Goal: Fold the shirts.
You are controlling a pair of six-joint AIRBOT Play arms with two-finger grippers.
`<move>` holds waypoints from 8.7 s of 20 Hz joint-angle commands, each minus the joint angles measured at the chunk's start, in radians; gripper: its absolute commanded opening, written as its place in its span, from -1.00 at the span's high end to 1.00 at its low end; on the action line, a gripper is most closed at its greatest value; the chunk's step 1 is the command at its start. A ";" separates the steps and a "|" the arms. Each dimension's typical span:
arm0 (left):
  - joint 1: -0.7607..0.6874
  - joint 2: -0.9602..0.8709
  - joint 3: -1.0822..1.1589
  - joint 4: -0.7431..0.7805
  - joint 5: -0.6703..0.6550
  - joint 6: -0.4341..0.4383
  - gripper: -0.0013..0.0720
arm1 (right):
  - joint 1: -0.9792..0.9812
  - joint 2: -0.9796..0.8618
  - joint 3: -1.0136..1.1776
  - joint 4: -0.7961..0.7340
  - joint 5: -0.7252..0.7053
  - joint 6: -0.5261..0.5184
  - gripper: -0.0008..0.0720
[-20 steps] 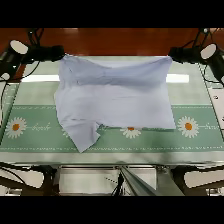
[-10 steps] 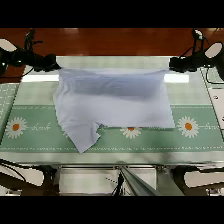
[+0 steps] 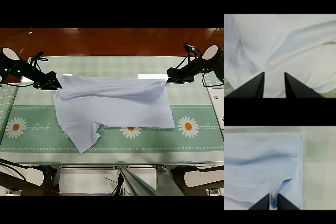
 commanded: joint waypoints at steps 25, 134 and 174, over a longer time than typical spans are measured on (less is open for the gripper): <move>0.110 0.579 -1.050 -0.171 0.298 0.100 -0.56 | -0.356 0.576 -0.586 0.270 0.050 -0.193 -0.21; -0.297 0.085 0.021 -0.432 0.180 0.199 0.92 | 0.175 0.578 -0.413 0.227 -0.576 0.121 0.94; 0.121 0.570 0.026 -0.625 0.143 0.162 0.93 | 0.724 0.347 -0.413 0.119 -0.909 0.298 0.94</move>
